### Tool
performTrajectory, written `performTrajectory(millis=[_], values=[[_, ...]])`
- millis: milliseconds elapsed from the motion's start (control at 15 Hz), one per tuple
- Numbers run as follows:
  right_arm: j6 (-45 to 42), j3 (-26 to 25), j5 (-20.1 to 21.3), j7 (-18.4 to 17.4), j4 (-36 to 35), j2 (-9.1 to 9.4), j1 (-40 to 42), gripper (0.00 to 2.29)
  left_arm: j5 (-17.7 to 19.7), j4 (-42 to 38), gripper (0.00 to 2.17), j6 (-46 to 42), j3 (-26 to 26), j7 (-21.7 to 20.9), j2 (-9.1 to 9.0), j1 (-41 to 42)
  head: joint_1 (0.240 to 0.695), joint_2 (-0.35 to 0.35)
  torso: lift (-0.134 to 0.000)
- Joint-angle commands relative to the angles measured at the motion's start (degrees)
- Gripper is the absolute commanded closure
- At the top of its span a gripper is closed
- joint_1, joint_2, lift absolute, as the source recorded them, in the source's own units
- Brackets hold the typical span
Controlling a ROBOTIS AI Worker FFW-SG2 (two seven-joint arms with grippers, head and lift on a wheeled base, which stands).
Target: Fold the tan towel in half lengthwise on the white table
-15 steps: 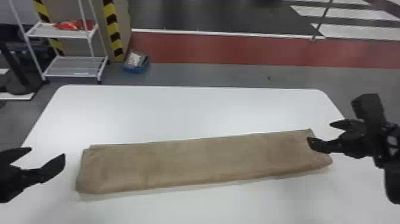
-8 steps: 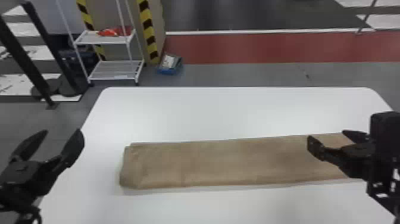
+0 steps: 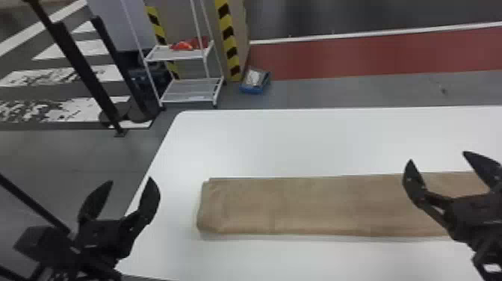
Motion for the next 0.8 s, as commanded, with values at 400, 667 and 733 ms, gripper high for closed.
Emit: performTrajectory(millis=[400,667,733], values=[[0.6,4.0,-3.0,-5.6,-3.7,0.23,6.5,0.09,-9.6,-4.9,0.06,4.1,-5.6,3.1,-0.15,2.0,0.695,0.216,-0.098],[1.0,4.2,-3.0,-5.6,-4.5,0.23,7.0,0.09,-10.0,-4.1,0.06,2.7,-6.6,3.2,-0.15,2.1,0.695,0.195,-0.098],[1.2,4.2,-3.0,-5.6,-4.5,0.23,7.1,0.09,-9.9,-4.0,0.06,2.4,-6.6,3.4,-0.15,2.1,0.695,0.194,-0.098]])
